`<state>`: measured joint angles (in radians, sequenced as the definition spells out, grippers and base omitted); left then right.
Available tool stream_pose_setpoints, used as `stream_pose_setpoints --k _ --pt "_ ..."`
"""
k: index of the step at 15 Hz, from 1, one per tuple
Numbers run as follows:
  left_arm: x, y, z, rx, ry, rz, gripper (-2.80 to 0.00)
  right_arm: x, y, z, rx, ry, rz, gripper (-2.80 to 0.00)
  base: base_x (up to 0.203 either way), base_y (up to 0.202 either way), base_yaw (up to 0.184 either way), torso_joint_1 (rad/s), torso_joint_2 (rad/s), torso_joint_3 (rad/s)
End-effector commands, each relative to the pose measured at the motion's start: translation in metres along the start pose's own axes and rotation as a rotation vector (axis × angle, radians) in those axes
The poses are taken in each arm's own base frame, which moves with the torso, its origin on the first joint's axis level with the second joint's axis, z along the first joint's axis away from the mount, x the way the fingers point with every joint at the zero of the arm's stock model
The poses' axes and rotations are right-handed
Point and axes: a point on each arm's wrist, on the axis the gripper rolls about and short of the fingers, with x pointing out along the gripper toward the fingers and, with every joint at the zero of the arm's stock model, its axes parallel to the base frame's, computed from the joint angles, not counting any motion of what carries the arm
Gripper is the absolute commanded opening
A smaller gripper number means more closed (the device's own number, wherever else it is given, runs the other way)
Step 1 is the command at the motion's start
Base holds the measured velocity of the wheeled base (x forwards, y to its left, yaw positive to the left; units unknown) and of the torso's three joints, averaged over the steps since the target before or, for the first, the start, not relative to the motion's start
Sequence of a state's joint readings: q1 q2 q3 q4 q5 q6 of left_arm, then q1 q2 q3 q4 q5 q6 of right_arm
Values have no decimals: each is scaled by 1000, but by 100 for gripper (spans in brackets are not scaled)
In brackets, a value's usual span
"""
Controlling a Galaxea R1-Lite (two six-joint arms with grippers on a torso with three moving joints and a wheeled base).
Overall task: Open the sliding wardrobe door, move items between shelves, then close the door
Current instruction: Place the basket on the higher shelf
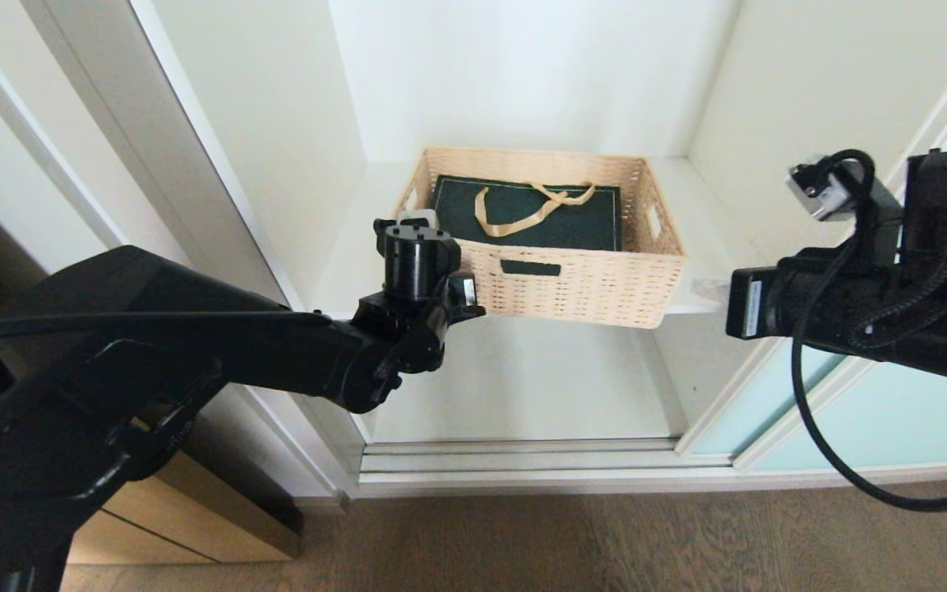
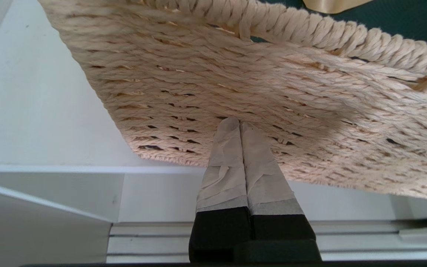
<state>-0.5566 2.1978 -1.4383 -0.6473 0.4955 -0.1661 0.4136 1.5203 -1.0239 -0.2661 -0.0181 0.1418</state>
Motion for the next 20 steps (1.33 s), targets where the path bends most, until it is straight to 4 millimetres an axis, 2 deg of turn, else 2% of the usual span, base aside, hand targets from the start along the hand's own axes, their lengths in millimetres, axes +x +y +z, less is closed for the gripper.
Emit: stream_pose_setpoints --k 1,5,6,12,16,20 --pt "7 -2 -9 1 6 5 -280 32 -2 -18 3 74 -11 -280 0 0 0 0 0 0" --pt "19 -6 -9 -8 -15 6 -280 88 -7 -41 7 81 -28 -280 0 0 0 0 0 0" --pt "17 -5 -6 -12 -20 6 -280 100 -11 -46 9 87 -39 -280 0 0 0 0 0 0" --pt "10 -2 6 -17 -34 7 -280 158 -40 -45 25 -27 -180 -280 0 0 0 0 0 0" --pt "10 1 6 -4 -33 12 -280 178 -44 -29 30 -112 -224 -280 0 0 0 0 0 0" --pt "1 4 17 -14 -47 9 -280 173 -42 -19 30 -142 -227 -280 0 0 0 0 0 0"
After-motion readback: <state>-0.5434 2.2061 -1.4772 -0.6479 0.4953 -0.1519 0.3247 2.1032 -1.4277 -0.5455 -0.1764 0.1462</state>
